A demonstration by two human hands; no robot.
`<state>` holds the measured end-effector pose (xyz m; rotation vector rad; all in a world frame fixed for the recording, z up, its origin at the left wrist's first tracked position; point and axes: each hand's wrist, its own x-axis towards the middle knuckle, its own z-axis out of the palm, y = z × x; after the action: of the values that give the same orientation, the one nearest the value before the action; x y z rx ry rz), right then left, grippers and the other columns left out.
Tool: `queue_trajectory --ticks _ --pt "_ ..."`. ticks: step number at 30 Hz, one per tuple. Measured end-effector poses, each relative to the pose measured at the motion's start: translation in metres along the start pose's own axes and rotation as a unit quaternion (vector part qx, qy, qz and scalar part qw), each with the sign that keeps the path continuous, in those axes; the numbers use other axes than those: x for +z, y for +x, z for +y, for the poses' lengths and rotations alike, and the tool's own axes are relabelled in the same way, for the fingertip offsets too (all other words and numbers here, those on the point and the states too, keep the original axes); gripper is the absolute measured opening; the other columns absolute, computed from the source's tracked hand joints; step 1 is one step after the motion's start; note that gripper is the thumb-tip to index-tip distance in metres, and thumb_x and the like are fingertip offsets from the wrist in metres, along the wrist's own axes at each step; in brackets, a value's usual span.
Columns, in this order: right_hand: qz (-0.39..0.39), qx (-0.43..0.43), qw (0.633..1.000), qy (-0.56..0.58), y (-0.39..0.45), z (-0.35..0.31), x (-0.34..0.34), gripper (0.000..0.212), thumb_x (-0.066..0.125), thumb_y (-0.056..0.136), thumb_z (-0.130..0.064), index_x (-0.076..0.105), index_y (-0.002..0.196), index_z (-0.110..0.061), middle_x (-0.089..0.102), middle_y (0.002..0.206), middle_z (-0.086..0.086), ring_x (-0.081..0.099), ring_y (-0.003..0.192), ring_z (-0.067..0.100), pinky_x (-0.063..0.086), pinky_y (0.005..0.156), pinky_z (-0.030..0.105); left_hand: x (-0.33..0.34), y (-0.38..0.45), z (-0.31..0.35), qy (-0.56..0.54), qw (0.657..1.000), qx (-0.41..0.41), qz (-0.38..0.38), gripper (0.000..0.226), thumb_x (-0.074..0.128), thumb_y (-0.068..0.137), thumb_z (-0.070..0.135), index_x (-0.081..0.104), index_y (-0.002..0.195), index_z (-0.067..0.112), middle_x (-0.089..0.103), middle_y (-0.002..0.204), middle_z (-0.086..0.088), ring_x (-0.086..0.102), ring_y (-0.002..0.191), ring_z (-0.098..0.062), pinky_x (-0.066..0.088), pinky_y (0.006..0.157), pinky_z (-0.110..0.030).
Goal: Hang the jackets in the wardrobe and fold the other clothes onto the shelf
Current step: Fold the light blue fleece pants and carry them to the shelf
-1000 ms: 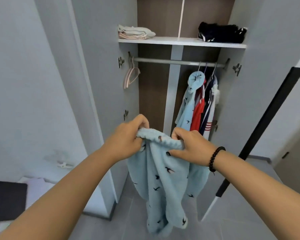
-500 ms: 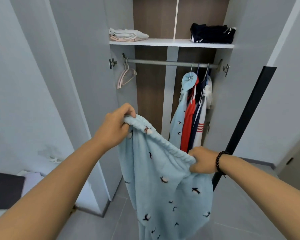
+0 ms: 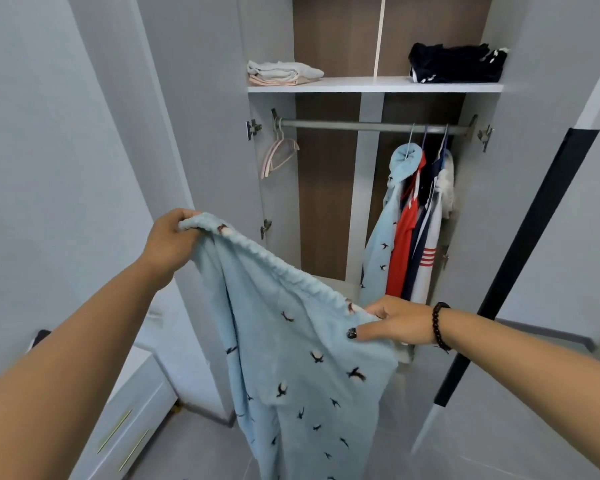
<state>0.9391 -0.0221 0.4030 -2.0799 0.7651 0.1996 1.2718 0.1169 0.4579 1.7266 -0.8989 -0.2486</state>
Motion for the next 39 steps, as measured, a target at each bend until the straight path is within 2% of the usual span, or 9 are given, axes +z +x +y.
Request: queue_trajectory --ticks 3,6,11,13,16,21,25,33,39 --pt "-0.004 0.009 0.971 -0.238 0.015 -0.018 0.004 0.048 0.041 0.093 -0.059 0.055 0.077 -0.015 0.058 0.075 -0.001 0.051 0.067 0.015 0.043 0.065 0.027 -0.019 -0.001 -0.008 0.030 0.997 -0.014 -0.074 0.029 0.048 0.090 0.003 0.070 0.084 0.020 0.070 0.092 0.002 0.063 0.091 -0.018 0.052 0.082 -0.036" --pt "0.055 0.041 0.925 -0.373 0.024 -0.027 -0.007 0.049 0.030 0.099 -0.052 0.058 0.099 -0.011 0.054 0.084 0.003 0.050 0.072 0.018 0.039 0.061 0.028 -0.039 0.000 -0.019 0.180 0.974 0.021 -0.136 0.025 0.049 0.093 0.007 0.072 0.089 0.015 0.070 0.095 0.000 0.061 0.093 -0.020 0.045 0.078 -0.030" --pt "0.113 0.100 0.856 -0.495 0.026 -0.041 -0.035 0.048 0.025 0.100 -0.049 0.054 0.124 -0.018 0.058 0.101 0.002 0.044 0.068 0.012 0.039 0.061 0.027 -0.065 0.002 -0.028 0.427 0.855 0.049 -0.289 0.019 0.053 0.095 0.017 0.062 0.082 0.007 0.063 0.081 -0.004 0.055 0.079 -0.020 0.039 0.067 -0.025" --pt "0.134 0.127 0.850 -0.493 0.029 -0.045 -0.044 0.053 0.027 0.101 -0.047 0.033 0.144 -0.016 0.061 0.110 0.003 0.045 0.068 0.011 0.041 0.060 0.027 -0.063 0.000 -0.028 0.510 0.795 0.064 -0.324 0.023 0.052 0.096 0.024 0.056 0.076 0.013 0.061 0.082 -0.001 0.055 0.078 -0.017 0.042 0.069 -0.027" --pt "0.181 0.170 0.837 -0.488 0.036 -0.050 -0.048 0.071 0.037 0.101 -0.034 -0.008 0.151 -0.013 0.056 0.078 0.000 0.046 0.057 0.012 0.041 0.052 0.025 -0.055 -0.001 -0.028 0.575 0.748 0.109 -0.314 0.024 0.051 0.096 0.031 0.055 0.078 0.016 0.056 0.087 0.002 0.055 0.081 -0.017 0.042 0.072 -0.029" --pt "0.156 0.237 0.824 -0.491 0.033 -0.048 -0.056 0.043 0.048 0.096 -0.020 0.040 0.136 -0.008 0.060 0.107 0.003 0.057 0.085 0.019 0.046 0.069 0.028 -0.044 0.001 -0.032 0.504 0.797 0.178 -0.280 0.017 0.051 0.095 0.017 0.065 0.093 0.008 0.051 0.099 -0.002 0.057 0.084 -0.021 0.046 0.080 -0.036" --pt "0.151 0.244 0.854 -0.434 0.026 -0.038 -0.057 0.047 0.045 0.098 -0.032 0.038 0.136 -0.006 0.058 0.122 0.009 0.057 0.092 0.020 0.046 0.072 0.026 -0.037 0.001 -0.038 0.502 0.803 0.179 -0.266 0.017 0.049 0.097 0.014 0.064 0.104 0.009 0.048 0.103 -0.004 0.057 0.083 -0.024 0.046 0.078 -0.036" --pt "0.322 0.215 0.802 -0.456 0.027 -0.010 -0.060 0.012 0.048 0.093 -0.015 0.052 0.082 -0.015 0.041 0.065 -0.001 0.045 0.058 0.016 0.042 0.057 0.029 -0.009 -0.012 -0.060 0.627 0.721 0.139 -0.260 0.043 0.039 0.099 0.049 0.056 0.082 0.014 0.043 0.084 0.003 0.048 0.072 -0.015 0.037 0.065 -0.026" --pt "0.369 0.180 0.773 -0.483 0.020 -0.004 -0.067 0.028 0.049 0.091 -0.026 0.045 0.065 -0.019 0.044 0.060 -0.002 0.047 0.054 0.016 0.032 0.048 0.023 -0.006 -0.012 -0.061 0.451 0.877 0.076 -0.150 0.043 0.059 0.089 0.030 0.041 0.057 0.008 0.043 0.057 -0.006 0.042 0.057 -0.019 0.031 0.049 -0.024"
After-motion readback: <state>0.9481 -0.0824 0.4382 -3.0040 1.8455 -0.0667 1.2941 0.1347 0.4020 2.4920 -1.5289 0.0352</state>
